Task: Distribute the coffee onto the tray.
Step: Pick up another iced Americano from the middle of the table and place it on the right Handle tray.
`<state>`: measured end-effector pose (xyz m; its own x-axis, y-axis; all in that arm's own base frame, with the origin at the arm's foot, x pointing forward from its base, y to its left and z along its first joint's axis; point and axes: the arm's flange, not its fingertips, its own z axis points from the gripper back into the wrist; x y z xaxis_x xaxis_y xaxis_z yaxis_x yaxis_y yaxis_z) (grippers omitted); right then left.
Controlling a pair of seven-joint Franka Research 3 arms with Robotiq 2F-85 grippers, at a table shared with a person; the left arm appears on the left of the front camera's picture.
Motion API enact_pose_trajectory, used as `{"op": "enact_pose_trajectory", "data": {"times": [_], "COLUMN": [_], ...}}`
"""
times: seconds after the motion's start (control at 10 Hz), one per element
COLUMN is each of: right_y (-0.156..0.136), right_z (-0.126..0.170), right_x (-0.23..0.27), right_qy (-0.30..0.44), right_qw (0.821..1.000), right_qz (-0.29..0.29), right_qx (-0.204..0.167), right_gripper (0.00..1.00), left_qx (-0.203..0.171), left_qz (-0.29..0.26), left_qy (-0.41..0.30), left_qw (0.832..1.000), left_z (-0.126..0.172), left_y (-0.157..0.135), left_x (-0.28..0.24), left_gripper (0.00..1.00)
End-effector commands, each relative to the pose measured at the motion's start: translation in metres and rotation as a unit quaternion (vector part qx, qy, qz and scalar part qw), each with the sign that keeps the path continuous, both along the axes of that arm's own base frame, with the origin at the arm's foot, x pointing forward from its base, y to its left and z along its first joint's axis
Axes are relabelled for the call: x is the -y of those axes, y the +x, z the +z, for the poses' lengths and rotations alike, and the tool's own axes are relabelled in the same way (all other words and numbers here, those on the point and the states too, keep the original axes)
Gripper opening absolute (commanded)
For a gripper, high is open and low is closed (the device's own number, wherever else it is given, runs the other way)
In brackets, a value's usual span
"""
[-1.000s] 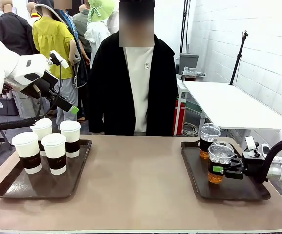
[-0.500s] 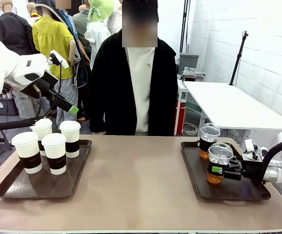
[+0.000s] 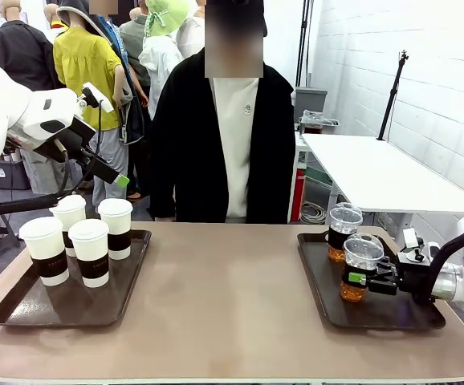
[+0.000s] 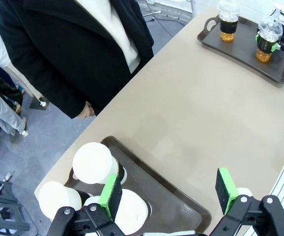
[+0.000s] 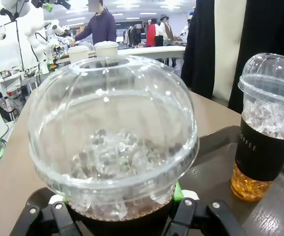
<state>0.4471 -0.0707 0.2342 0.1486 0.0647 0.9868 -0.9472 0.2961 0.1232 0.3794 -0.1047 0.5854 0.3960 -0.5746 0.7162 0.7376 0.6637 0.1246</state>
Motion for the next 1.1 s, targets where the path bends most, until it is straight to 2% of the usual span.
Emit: {"op": "enact_pose_trajectory", "data": {"times": [0.0, 0.7, 1.0], "right_y": [0.001, -0.019, -0.040], "right_z": [0.000, 0.000, 0.000], "right_x": [0.000, 0.010, 0.023], "right_qy": [0.006, -0.001, -0.007], "right_qw": [1.000, 0.998, 0.996], "right_qz": [-0.014, -0.045, -0.069], "right_qx": [-0.021, -0.036, -0.048], "right_gripper": [1.00, 1.00, 1.00], "left_qx": [-0.004, -0.004, -0.004], "left_qz": [0.002, 0.002, 0.002], "left_qy": [-0.003, -0.003, -0.003], "left_qw": [1.000, 1.000, 1.000], "left_z": [0.000, 0.000, 0.000], "left_y": [0.001, 0.001, 0.001], "left_x": [-0.001, -0.001, -0.001], "left_gripper": [1.00, 1.00, 1.00]}}
